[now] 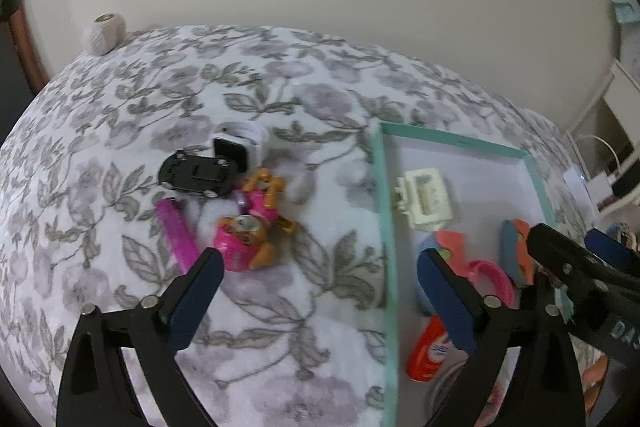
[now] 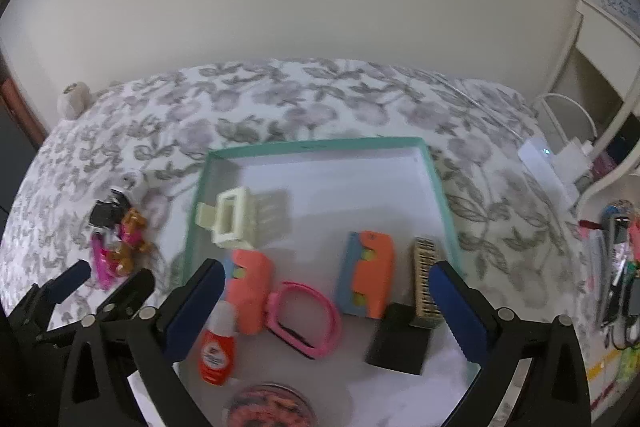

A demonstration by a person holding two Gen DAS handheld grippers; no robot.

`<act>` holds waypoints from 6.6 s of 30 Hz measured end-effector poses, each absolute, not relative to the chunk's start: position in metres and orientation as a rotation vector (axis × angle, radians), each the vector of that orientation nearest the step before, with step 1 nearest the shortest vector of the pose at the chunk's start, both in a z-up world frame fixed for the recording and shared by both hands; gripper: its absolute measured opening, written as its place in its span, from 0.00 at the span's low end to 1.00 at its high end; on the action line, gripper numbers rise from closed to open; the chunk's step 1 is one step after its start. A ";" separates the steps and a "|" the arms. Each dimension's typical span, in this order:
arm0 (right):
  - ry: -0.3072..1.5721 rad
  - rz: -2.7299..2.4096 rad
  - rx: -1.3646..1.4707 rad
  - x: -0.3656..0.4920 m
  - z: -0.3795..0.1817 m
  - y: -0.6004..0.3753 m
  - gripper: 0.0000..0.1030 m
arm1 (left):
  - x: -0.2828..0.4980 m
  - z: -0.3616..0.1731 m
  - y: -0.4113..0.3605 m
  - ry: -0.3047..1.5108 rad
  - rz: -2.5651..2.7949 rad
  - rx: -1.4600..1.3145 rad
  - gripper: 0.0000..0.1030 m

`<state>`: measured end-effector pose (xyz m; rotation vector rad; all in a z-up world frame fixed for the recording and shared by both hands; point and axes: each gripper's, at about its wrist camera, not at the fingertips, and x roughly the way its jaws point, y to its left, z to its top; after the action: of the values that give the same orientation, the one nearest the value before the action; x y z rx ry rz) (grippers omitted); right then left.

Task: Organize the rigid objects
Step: 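Open both grippers to release the bottle and bar in the tray, then move both grippers from the tray toward the pink tube and dog figure, then grasp the pink tube with the left gripper while the right grasps the pink dog figure, then carry the pink tube and dog figure over the tray, then lower both items into the tray and open both grippers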

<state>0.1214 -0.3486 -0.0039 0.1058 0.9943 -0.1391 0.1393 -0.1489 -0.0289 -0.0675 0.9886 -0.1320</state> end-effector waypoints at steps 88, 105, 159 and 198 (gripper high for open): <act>1.019 0.197 -0.012 0.175 -0.084 -0.174 0.49 | 0.187 -0.085 -0.012 1.173 0.136 -0.274 0.37; 1.004 0.179 -0.029 0.182 -0.091 -0.173 0.50 | 0.182 -0.082 -0.007 1.172 0.150 -0.268 0.26; 0.943 0.038 0.180 0.162 -0.005 -0.304 0.45 | 0.154 0.001 -0.121 0.959 -0.165 -0.109 0.11; 0.983 -0.112 0.282 0.143 -0.028 -0.399 0.46 | 0.156 -0.044 -0.218 1.049 -0.331 0.055 0.28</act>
<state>0.1433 -0.3989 -0.0282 0.2815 0.9832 -0.1122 0.1563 -0.2182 -0.0440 0.0548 1.0486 -0.3307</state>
